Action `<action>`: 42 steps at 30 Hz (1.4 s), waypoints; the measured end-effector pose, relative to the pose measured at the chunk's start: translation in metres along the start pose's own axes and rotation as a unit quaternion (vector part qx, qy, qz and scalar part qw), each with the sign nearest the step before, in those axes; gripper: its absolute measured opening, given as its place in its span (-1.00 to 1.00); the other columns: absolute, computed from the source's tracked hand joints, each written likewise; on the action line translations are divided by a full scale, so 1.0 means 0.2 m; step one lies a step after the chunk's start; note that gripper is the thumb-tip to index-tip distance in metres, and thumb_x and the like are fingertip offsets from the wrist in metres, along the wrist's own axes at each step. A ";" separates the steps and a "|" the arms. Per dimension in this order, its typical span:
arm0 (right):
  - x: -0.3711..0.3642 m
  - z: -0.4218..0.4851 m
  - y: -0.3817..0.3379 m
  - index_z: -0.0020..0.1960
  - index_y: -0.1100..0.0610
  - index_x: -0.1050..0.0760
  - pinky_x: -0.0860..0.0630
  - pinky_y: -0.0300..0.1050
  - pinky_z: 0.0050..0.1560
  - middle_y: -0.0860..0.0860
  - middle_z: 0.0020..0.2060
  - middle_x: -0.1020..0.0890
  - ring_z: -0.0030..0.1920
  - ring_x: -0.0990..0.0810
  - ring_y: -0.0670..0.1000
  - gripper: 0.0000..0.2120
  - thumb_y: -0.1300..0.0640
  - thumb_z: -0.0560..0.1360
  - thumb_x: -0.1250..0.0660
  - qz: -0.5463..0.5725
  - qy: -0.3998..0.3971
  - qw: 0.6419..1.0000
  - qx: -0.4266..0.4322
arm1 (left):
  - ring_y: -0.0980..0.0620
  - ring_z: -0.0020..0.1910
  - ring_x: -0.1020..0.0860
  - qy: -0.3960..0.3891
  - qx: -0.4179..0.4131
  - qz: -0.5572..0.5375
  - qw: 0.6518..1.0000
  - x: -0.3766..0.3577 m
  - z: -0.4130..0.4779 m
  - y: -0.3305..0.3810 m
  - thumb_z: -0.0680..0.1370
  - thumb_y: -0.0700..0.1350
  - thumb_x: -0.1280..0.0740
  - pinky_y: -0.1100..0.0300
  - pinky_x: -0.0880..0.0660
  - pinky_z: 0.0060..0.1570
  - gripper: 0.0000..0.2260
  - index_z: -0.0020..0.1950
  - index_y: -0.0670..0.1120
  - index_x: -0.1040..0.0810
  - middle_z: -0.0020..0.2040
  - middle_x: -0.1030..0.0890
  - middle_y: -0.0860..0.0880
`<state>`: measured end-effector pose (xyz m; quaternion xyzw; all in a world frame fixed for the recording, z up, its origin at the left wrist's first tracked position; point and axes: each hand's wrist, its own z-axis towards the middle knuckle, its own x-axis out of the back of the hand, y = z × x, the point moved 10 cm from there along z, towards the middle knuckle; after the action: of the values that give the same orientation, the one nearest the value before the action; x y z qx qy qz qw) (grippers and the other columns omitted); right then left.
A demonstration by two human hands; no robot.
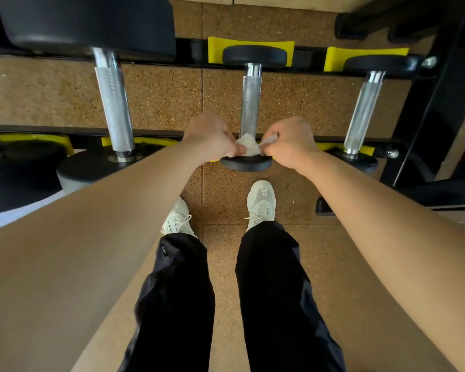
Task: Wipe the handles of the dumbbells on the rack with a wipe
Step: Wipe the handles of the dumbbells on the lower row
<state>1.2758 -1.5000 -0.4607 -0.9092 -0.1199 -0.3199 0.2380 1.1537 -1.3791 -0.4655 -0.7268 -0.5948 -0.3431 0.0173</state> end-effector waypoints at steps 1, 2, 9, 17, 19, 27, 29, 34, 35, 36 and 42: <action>-0.01 -0.01 -0.05 -0.07 0.06 -0.69 -0.61 -0.17 -0.03 -0.02 -0.10 -0.70 -0.07 -0.66 -0.04 -0.86 0.18 0.38 -0.55 0.015 -0.003 1.000 0.023 | 0.02 0.02 -0.56 0.013 -0.002 0.023 1.000 0.03 0.01 -0.02 0.39 0.09 -0.59 0.22 -0.49 -0.05 -0.68 0.05 -0.03 -0.71 0.03 -0.59 0.05; -0.02 -0.02 -0.09 -0.08 0.07 -0.70 -0.58 -0.18 -0.03 -0.04 -0.11 -0.69 -0.08 -0.65 -0.06 -0.86 0.19 0.37 -0.56 0.028 -0.012 0.999 0.044 | -0.01 0.02 -0.56 0.033 0.001 0.043 0.999 0.06 0.03 -0.04 0.40 0.06 -0.59 0.22 -0.47 -0.07 -0.69 0.06 -0.04 -0.70 0.06 -0.60 0.04; 0.05 -0.01 0.06 -0.09 0.10 -0.66 -0.60 -0.13 -0.05 0.00 -0.09 -0.68 -0.05 -0.65 -0.01 -0.98 0.17 0.49 -0.45 -0.013 0.046 0.999 0.023 | 0.01 -0.03 -0.52 0.020 -0.099 0.045 0.994 0.00 -0.01 0.07 0.45 0.13 -0.52 0.16 -0.43 -0.07 -0.72 0.01 -0.04 -0.69 0.01 -0.58 -0.01; 0.12 -0.01 -0.06 -0.07 0.10 -0.64 -0.45 -0.34 -0.16 -0.09 -0.12 -0.62 -0.15 -0.57 -0.14 -0.96 0.15 0.53 -0.43 0.048 0.075 0.993 0.083 | 0.08 -0.12 -0.54 0.153 -0.076 0.005 0.985 0.15 0.00 0.03 0.54 0.02 -0.46 0.38 -0.26 -0.39 -0.81 0.06 -0.07 -0.66 0.01 -0.62 0.01; 0.17 0.01 -0.04 -0.09 0.07 -0.62 -0.49 -0.30 -0.16 -0.06 -0.10 -0.63 -0.13 -0.58 -0.10 -0.97 0.15 0.53 -0.42 0.041 0.120 0.990 0.070 | 0.06 -0.11 -0.54 0.151 -0.092 -0.008 0.984 0.15 -0.01 0.05 0.53 0.03 -0.46 0.38 -0.27 -0.35 -0.82 0.01 -0.07 -0.66 -0.02 -0.61 0.00; 0.25 0.04 0.00 0.03 0.12 -0.61 -0.35 -0.39 -0.28 -0.02 -0.07 -0.63 -0.17 -0.54 -0.15 -0.89 0.10 0.58 -0.36 0.067 0.160 0.982 0.076 | 0.11 -0.22 -0.56 0.178 -0.094 -0.074 0.977 0.21 -0.01 0.07 0.58 -0.03 -0.42 0.38 -0.35 -0.38 -0.88 -0.06 -0.07 -0.57 -0.14 -0.59 0.03; 0.27 0.04 -0.01 0.03 0.13 -0.60 -0.31 -0.40 -0.30 -0.03 -0.08 -0.62 -0.17 -0.53 -0.14 -0.88 0.09 0.59 -0.35 0.077 0.177 0.979 0.068 | 0.16 -0.25 -0.52 0.197 -0.090 -0.080 0.973 0.25 -0.02 0.08 0.58 -0.03 -0.42 0.42 -0.33 -0.43 -0.90 -0.05 -0.02 -0.56 -0.18 -0.55 0.08; 0.29 0.06 -0.10 0.04 0.12 -0.58 -0.37 -0.37 -0.25 -0.05 -0.08 -0.59 -0.14 -0.55 -0.12 -0.87 0.06 0.60 -0.33 0.080 0.172 0.978 0.087 | 0.13 -0.17 -0.58 0.255 -0.044 -0.136 0.956 0.36 0.00 0.05 0.57 0.02 -0.43 0.41 -0.41 -0.32 -0.85 -0.01 -0.06 -0.61 -0.09 -0.62 0.06; 0.35 0.07 -0.06 0.05 0.11 -0.59 -0.41 -0.35 -0.21 -0.04 -0.06 -0.60 -0.12 -0.56 -0.10 -0.86 0.06 0.60 -0.33 0.093 0.201 0.973 0.065 | 0.11 -0.16 -0.58 0.242 -0.067 -0.135 0.958 0.34 0.00 0.10 0.56 0.02 -0.43 0.34 -0.45 -0.28 -0.85 -0.03 -0.05 -0.61 -0.09 -0.62 0.05; 0.40 0.08 -0.01 0.06 0.11 -0.59 -0.47 -0.30 -0.16 -0.02 -0.04 -0.62 -0.09 -0.57 -0.08 -0.86 0.05 0.60 -0.34 0.100 0.227 0.968 0.042 | 0.10 -0.15 -0.57 0.232 -0.083 -0.131 0.960 0.33 0.00 0.15 0.56 0.03 -0.42 0.28 -0.46 -0.24 -0.86 -0.05 -0.04 -0.60 -0.11 -0.61 0.05; 0.36 0.10 -0.13 -0.05 0.08 -0.64 -0.38 -0.25 -0.31 -0.04 -0.20 -0.62 -0.17 -0.59 -0.03 -0.80 -0.01 0.60 -0.33 0.065 0.222 0.972 0.047 | 0.14 -0.14 -0.57 0.273 0.037 -0.218 0.936 0.39 0.03 0.05 0.60 0.09 -0.37 0.27 -0.45 -0.27 -0.82 -0.01 0.00 -0.58 -0.15 -0.56 0.12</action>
<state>1.3320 -1.4621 -0.4183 -0.8091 -0.0192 -0.4916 0.3215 1.1708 -1.3133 -0.4265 -0.4567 -0.7234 -0.5011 0.1305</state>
